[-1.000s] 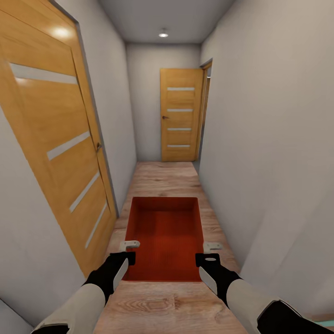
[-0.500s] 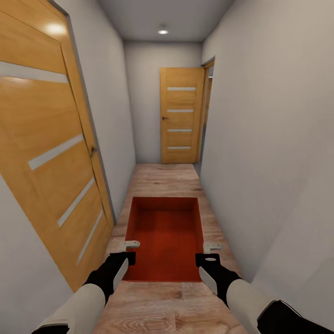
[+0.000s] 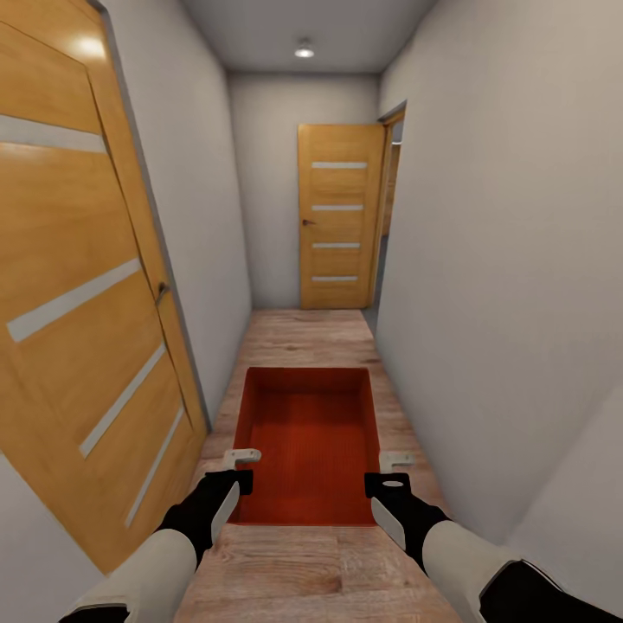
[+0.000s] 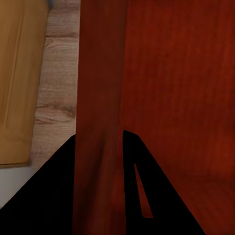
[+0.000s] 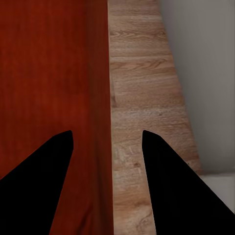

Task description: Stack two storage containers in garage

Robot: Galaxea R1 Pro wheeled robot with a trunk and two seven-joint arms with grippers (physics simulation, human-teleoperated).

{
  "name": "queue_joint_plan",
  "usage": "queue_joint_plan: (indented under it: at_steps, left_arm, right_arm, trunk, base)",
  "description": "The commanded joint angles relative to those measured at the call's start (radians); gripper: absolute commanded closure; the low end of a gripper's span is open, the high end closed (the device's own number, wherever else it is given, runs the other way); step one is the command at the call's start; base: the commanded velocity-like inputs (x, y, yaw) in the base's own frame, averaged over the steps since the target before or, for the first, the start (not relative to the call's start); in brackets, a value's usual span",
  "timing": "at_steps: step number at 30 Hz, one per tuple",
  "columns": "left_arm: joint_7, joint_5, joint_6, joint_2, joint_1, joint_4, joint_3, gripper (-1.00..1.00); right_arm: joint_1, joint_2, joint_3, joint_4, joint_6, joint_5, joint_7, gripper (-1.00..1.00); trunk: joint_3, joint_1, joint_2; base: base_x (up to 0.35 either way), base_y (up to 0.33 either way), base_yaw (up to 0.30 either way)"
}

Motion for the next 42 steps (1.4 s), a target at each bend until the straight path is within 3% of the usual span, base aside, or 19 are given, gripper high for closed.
queue_joint_plan:
  at_steps: [1,42]
  left_arm:
    - [0.005,-0.028,0.01,0.009,0.0,-0.001,0.007,1.0]
    - [0.005,-0.026,0.01,0.009,0.0,0.001,0.007,1.0]
  right_arm:
    - [-0.002,0.0,-0.025,-0.03,0.007,0.01,-0.002,1.0]
    - [-0.002,0.001,-0.025,-0.03,0.007,0.01,-0.002,1.0]
  trunk:
    - [-0.002,0.001,-0.002]
    - [-0.002,0.001,-0.002]
  base:
    - [0.322,0.0,0.0]
    - [0.322,0.0,0.0]
